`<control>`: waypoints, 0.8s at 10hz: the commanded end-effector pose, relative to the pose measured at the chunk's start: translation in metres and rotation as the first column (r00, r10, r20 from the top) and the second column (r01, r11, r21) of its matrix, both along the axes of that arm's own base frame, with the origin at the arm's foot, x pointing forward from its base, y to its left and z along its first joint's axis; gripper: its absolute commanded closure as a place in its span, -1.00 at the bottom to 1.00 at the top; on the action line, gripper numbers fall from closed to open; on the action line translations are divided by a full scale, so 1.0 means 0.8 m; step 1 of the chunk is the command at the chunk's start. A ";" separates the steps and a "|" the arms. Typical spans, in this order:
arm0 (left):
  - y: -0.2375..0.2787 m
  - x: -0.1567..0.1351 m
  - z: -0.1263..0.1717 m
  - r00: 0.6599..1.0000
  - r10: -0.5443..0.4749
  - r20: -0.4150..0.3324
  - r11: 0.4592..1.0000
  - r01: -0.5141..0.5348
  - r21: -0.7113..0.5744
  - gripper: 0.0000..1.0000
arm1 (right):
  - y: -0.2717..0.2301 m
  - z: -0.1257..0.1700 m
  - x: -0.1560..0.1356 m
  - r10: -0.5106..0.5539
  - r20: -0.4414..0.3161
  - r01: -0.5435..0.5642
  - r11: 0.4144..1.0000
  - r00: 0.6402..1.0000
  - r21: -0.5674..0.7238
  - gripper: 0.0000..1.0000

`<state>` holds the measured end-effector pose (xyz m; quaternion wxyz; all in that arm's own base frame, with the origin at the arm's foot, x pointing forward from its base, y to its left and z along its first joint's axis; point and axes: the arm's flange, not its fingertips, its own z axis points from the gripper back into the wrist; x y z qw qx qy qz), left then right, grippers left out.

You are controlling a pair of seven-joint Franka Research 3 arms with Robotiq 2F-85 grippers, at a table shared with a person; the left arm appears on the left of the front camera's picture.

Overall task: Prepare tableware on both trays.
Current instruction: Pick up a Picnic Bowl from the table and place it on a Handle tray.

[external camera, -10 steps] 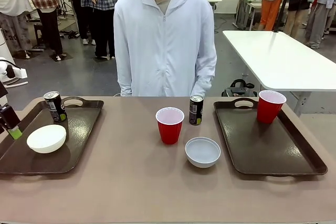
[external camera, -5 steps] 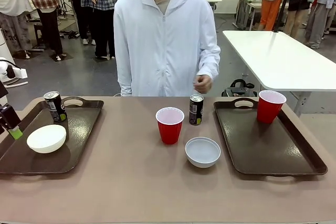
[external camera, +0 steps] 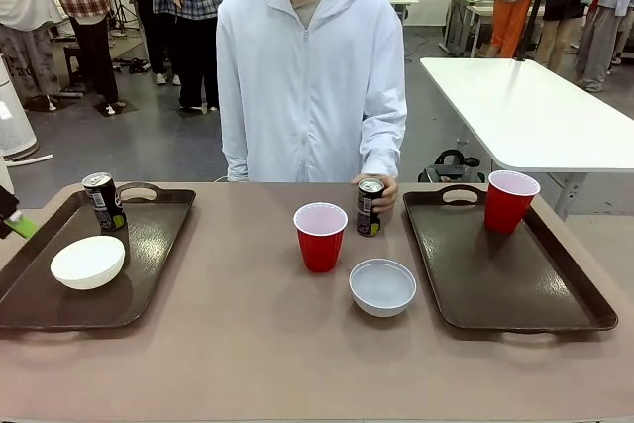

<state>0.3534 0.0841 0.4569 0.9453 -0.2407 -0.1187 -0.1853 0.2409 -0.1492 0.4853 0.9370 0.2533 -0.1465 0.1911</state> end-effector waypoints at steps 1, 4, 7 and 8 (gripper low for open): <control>0.031 0.015 0.000 1.000 -0.016 0.011 0.987 0.018 -0.158 -0.46 | 0.043 0.042 0.014 0.011 -0.094 -0.023 0.992 0.996 -0.127 -1.00; 0.090 0.001 -0.002 0.997 0.071 -0.018 0.955 -0.073 -0.288 -0.46 | 0.125 0.075 0.059 0.076 -0.190 -0.115 0.972 0.979 -0.204 -1.00; 0.154 -0.017 -0.008 0.990 0.116 -0.085 0.904 -0.141 -0.404 -0.46 | 0.199 0.076 0.108 0.040 -0.242 -0.126 0.928 0.970 -0.351 -1.00; 0.172 -0.025 -0.013 0.988 0.132 -0.074 0.881 -0.151 -0.447 -0.46 | 0.220 0.072 0.123 -0.027 -0.144 -0.048 0.872 0.989 -0.487 -1.00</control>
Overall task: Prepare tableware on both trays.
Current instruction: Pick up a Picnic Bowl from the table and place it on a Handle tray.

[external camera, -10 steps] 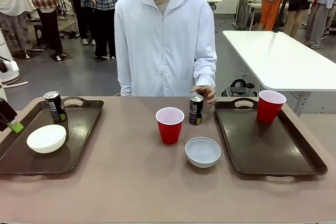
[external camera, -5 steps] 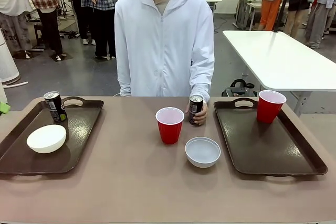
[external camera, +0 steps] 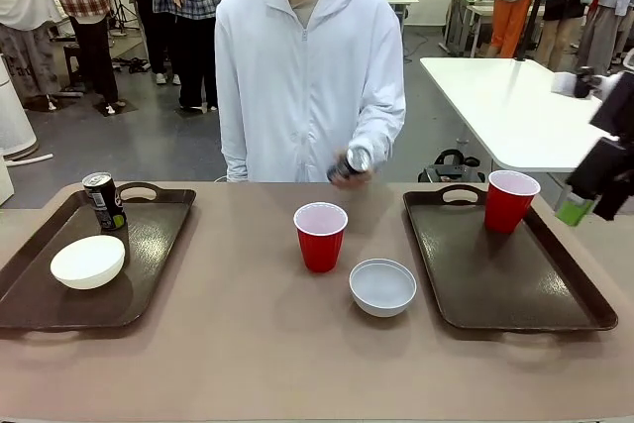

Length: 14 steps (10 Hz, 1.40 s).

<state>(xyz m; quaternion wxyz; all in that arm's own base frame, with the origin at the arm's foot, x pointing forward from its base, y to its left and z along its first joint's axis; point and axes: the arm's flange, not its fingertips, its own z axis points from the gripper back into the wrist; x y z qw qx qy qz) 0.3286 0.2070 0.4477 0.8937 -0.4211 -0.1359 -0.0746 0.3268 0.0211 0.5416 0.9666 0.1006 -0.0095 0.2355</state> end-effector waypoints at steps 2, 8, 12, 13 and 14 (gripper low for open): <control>0.045 -0.002 -0.018 0.998 0.046 0.038 0.993 -0.041 -0.108 -0.46 | 0.044 -0.012 0.035 -0.131 0.222 0.189 0.946 0.966 -0.263 -1.00; 0.088 -0.008 -0.028 0.999 0.015 0.050 0.989 -0.007 -0.151 -0.46 | 0.062 -0.032 0.038 -0.177 0.242 0.232 0.947 0.954 -0.222 -1.00; 0.080 -0.010 -0.035 1.000 0.028 0.015 0.990 -0.026 -0.139 -0.46 | 0.056 -0.045 0.031 -0.293 0.284 0.363 0.901 0.913 -0.236 -1.00; 0.080 -0.010 -0.035 1.000 0.028 0.015 0.990 -0.026 -0.139 -0.46 | 0.064 -0.057 0.037 -0.432 0.307 0.496 0.851 0.848 -0.174 -1.00; 0.080 -0.010 -0.035 1.000 0.028 0.015 0.990 -0.026 -0.139 -0.46 | 0.082 -0.066 0.049 -0.495 0.295 0.534 0.843 0.817 -0.063 -1.00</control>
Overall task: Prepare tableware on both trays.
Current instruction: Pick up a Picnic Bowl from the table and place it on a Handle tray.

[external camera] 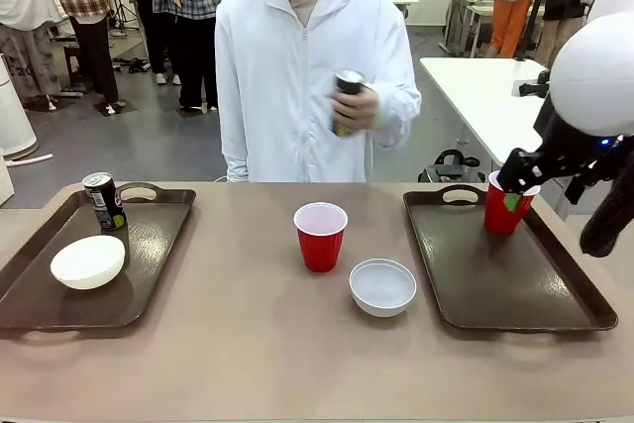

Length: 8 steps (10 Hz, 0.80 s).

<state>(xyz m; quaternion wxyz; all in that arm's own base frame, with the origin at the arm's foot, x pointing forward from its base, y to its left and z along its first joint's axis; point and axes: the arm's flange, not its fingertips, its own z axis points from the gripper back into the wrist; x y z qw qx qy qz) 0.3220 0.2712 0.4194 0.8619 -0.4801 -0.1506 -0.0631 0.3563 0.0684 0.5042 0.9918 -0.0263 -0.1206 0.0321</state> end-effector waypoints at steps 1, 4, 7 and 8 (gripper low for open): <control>0.000 -0.001 0.000 1.000 0.014 -0.001 1.000 -0.014 -0.002 -0.46 | 0.046 -0.029 0.019 -0.126 0.070 0.118 0.988 0.990 0.104 -1.00; 0.000 -0.001 0.000 1.000 0.014 -0.001 1.000 -0.014 -0.002 -0.46 | 0.034 -0.006 -0.057 -0.100 0.013 0.101 0.994 0.995 -0.032 -1.00; 0.000 -0.001 0.000 1.000 0.014 -0.001 1.000 -0.014 -0.002 -0.46 | 0.002 0.010 -0.126 -0.114 0.015 0.114 0.994 0.993 0.004 -1.00; 0.000 -0.001 0.000 1.000 0.014 -0.001 1.000 -0.014 -0.002 -0.46 | 0.002 0.007 -0.126 -0.101 0.009 0.101 0.995 0.995 0.016 -1.00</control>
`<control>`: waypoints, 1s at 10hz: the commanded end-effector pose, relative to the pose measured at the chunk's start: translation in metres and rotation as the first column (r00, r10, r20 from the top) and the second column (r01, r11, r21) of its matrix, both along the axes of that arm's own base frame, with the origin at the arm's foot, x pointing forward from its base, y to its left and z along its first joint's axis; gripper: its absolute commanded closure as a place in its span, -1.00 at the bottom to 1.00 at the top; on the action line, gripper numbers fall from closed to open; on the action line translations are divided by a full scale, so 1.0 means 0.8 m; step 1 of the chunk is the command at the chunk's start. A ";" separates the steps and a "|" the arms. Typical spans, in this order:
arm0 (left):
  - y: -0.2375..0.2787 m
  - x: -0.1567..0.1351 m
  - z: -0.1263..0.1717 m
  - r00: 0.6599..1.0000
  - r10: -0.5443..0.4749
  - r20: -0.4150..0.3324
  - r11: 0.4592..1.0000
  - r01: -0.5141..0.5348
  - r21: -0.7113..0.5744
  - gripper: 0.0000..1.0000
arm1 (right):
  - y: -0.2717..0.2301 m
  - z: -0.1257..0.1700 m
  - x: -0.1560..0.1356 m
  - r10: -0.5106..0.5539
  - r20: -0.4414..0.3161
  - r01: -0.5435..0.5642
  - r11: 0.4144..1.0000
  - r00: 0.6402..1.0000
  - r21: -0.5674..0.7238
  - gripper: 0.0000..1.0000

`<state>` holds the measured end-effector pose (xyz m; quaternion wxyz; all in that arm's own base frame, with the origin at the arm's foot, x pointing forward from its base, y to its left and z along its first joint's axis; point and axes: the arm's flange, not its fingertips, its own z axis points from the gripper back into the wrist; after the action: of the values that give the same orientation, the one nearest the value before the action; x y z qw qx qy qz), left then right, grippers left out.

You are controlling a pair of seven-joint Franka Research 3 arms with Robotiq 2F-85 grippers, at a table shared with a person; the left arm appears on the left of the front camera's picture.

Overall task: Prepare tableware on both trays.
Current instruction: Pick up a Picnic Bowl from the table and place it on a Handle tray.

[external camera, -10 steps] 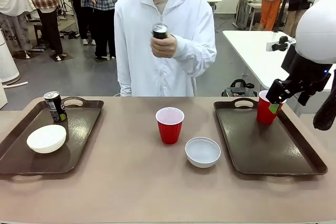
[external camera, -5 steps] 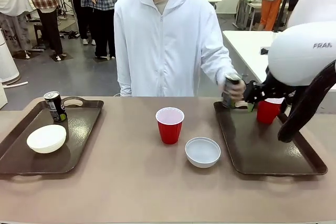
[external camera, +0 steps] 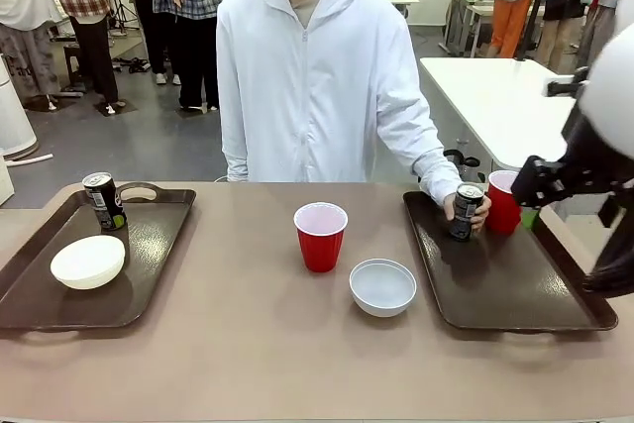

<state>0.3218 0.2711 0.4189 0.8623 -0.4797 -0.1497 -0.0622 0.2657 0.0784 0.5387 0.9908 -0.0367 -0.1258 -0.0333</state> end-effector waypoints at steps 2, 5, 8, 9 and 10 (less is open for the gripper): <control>0.000 -0.001 0.001 1.000 0.014 0.001 1.000 -0.014 -0.003 -0.46 | -0.008 -0.045 -0.001 0.059 -0.014 -0.058 0.997 0.998 0.059 -1.00; 0.000 -0.001 0.001 1.000 0.014 0.001 1.000 -0.014 -0.003 -0.46 | 0.008 -0.056 0.029 0.089 -0.017 -0.088 0.993 0.996 0.079 -1.00; 0.000 -0.001 0.001 1.000 0.014 0.001 1.000 -0.014 -0.003 -0.46 | 0.056 -0.082 0.082 0.035 0.002 -0.035 0.995 0.999 0.092 -1.00; 0.000 -0.001 0.001 1.000 0.014 0.001 1.000 -0.014 -0.003 -0.46 | 0.071 -0.095 0.097 0.004 0.002 -0.005 0.996 1.000 0.089 -1.00; 0.000 -0.001 0.001 1.000 0.014 0.001 1.000 -0.014 -0.003 -0.46 | 0.089 -0.110 0.110 -0.017 -0.002 0.017 0.997 1.000 0.080 -1.00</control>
<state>0.3217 0.2711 0.4190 0.8625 -0.4794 -0.1496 -0.0621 0.3411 0.1336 0.4635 0.9925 0.0046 -0.1205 -0.0216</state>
